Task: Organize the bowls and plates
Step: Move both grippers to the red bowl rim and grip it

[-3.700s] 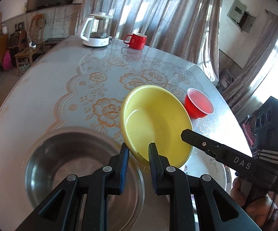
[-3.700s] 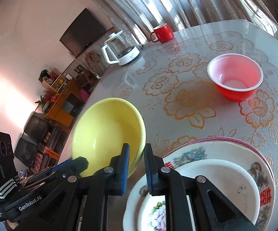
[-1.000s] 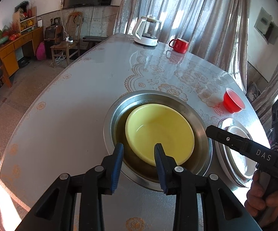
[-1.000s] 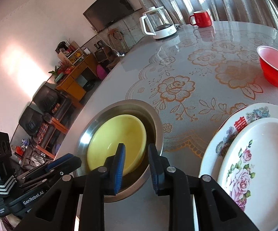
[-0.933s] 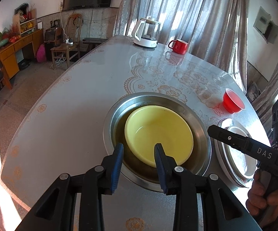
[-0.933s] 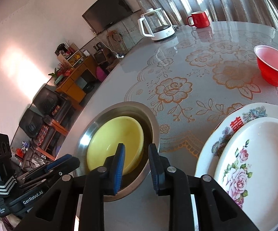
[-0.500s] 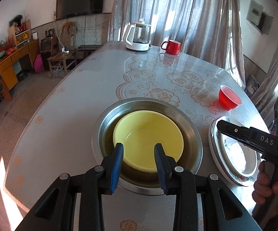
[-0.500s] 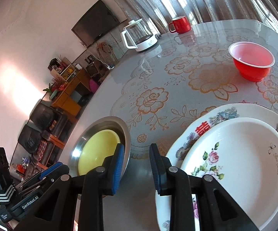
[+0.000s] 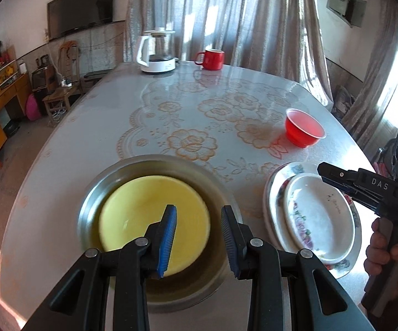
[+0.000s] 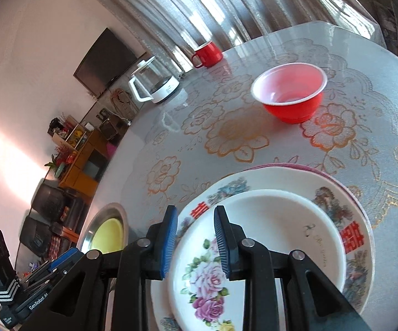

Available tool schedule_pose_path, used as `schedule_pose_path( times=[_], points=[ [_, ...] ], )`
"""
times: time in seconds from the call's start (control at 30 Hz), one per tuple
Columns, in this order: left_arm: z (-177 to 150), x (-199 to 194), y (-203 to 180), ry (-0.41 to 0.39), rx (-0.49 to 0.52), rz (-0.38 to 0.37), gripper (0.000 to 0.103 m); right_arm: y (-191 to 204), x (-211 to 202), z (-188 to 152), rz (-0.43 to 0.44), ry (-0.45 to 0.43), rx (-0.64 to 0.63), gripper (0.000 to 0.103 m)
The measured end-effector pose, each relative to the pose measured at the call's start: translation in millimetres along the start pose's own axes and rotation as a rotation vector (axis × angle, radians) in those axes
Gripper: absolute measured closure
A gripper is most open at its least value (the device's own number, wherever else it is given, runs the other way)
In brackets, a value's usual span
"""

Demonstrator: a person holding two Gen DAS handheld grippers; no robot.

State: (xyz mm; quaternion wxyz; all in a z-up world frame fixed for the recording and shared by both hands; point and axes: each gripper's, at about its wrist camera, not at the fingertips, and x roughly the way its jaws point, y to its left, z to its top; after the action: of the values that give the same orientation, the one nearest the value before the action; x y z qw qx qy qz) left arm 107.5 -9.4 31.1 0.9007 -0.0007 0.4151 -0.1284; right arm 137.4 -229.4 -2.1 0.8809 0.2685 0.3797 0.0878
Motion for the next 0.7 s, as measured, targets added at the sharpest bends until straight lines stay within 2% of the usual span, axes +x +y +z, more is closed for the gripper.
schedule_pose_path(
  times=[0.37, 0.7],
  points=[
    [48, 42, -68, 0.026, 0.073, -0.084, 0.069, -63, -18, 45, -0.100, -0.100, 0.116, 0.076],
    [90, 93, -112, 0.083, 0.032, -0.166, 0.068, -95, 0, 90, -0.156, -0.122, 0.153, 0.077]
  ],
)
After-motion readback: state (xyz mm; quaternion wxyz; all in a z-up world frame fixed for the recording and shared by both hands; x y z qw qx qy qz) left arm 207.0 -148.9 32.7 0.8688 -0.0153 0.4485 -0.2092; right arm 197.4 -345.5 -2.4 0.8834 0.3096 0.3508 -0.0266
